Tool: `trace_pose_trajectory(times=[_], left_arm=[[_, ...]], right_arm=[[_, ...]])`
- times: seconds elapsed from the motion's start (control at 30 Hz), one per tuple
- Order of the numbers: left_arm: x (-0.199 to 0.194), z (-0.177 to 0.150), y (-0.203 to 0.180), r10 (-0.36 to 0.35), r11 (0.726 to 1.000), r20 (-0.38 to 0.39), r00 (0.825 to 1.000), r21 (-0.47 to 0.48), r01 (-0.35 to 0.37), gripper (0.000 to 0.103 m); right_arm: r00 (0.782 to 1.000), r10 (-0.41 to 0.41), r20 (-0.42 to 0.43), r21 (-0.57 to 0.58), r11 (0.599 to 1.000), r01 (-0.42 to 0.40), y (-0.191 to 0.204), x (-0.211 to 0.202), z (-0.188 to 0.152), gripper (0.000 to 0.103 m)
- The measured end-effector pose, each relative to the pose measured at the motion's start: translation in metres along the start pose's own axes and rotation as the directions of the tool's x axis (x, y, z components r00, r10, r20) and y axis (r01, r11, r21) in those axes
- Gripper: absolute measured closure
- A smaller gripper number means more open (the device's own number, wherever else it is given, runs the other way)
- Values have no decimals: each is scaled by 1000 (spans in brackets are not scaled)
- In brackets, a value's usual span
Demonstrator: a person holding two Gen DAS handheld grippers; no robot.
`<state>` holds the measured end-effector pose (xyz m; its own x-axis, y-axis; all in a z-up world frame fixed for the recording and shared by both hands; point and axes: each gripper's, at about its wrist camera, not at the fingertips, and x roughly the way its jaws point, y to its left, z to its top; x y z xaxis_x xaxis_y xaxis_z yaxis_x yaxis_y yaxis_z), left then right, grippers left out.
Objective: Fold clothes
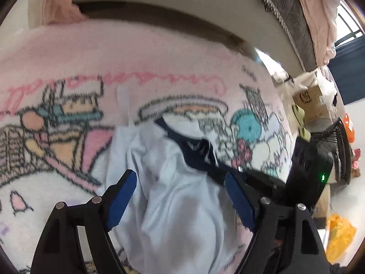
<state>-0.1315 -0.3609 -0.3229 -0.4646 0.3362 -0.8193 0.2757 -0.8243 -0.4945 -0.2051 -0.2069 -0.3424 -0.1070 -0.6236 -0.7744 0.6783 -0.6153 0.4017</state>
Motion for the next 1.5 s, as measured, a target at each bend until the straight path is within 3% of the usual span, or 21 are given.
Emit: trace_pose_trajectory(times=[0.2, 0.23, 0.3, 0.37, 0.5, 0.7, 0.93, 1.1, 1.27, 1.4, 1.5], left_arm=[[7, 6, 9, -27, 994, 34, 999, -102, 31, 28], [10, 4, 10, -22, 994, 24, 999, -105, 25, 33], [13, 2, 12, -1, 995, 5, 1000, -98, 2, 69], [17, -1, 10, 68, 995, -17, 998, -66, -69, 84], [14, -3, 11, 75, 995, 0, 997, -72, -75, 92], [10, 4, 5, 157, 987, 10, 988, -22, -157, 93], [4, 9, 28, 154, 987, 1, 988, -43, -154, 93], [3, 9, 27, 219, 975, 20, 976, 21, -219, 90], [2, 11, 28, 223, 974, 25, 974, 38, -224, 90], [-2, 8, 24, 236, 971, 12, 972, 37, -236, 90], [-10, 5, 16, 226, 973, 17, 974, 46, -226, 90]], right_arm=[[999, 37, -6, 48, 998, -36, -8, 1, 0, 96], [999, 40, -7, 53, 998, -39, -9, 1, 0, 96], [999, 43, -7, 57, 997, -43, -9, 1, 0, 96], [999, 42, -6, 56, 998, -42, -8, 1, 0, 96], [999, 39, -4, 51, 998, -39, -7, -1, -1, 96], [1000, 8, 15, 29, 1000, -9, -4, -5, 1, 96], [999, -40, 8, 30, 999, 40, -8, -5, 2, 97], [995, -102, 4, -16, 995, 102, -2, -4, 1, 97], [989, -146, -16, -40, 989, 145, -1, 1, -2, 97], [992, -127, 1, -31, 991, 127, -2, -5, -3, 96], [990, -142, 20, -42, 989, 143, 0, -16, -3, 91]])
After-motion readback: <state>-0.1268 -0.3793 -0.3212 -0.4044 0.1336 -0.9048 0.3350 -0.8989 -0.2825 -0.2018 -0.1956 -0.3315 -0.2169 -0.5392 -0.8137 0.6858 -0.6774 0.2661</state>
